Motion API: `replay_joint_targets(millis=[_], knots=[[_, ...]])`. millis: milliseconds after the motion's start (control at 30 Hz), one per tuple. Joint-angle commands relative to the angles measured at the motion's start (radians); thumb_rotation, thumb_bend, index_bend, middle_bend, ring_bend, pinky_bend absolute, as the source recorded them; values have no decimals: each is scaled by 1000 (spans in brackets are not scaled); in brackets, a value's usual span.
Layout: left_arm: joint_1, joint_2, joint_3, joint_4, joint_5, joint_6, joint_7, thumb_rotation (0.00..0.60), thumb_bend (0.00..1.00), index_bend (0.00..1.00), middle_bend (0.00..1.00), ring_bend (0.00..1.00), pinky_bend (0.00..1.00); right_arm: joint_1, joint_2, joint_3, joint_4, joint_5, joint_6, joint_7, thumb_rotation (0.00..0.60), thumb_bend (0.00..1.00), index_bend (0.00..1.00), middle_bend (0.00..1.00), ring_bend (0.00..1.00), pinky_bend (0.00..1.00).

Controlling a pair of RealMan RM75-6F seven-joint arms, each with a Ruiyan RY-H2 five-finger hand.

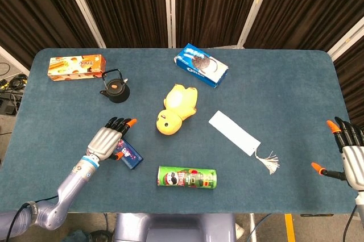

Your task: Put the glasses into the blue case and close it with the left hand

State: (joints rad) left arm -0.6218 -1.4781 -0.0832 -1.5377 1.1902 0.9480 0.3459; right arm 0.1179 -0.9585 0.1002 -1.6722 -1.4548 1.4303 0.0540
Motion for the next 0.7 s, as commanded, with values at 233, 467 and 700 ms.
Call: replay_joint_targets(millis=[233, 467, 700], knots=[[-32, 93, -11, -53, 54, -51, -84, 600, 105, 0, 0, 0, 0, -1, 0, 1, 1, 4, 0, 0, 600, 0, 0, 0, 0, 0], [-44, 175, 36, -25, 121, -112, -147, 600, 103, 0, 0, 0, 0, 1, -2, 0, 0, 5, -3, -7, 600, 0, 0, 0, 0, 0], [-50, 144, 70, 41, 177, -135, -195, 600, 103, 36, 0, 0, 0, 4, -7, 0, 0, 9, -11, -19, 600, 0, 0, 0, 0, 0]])
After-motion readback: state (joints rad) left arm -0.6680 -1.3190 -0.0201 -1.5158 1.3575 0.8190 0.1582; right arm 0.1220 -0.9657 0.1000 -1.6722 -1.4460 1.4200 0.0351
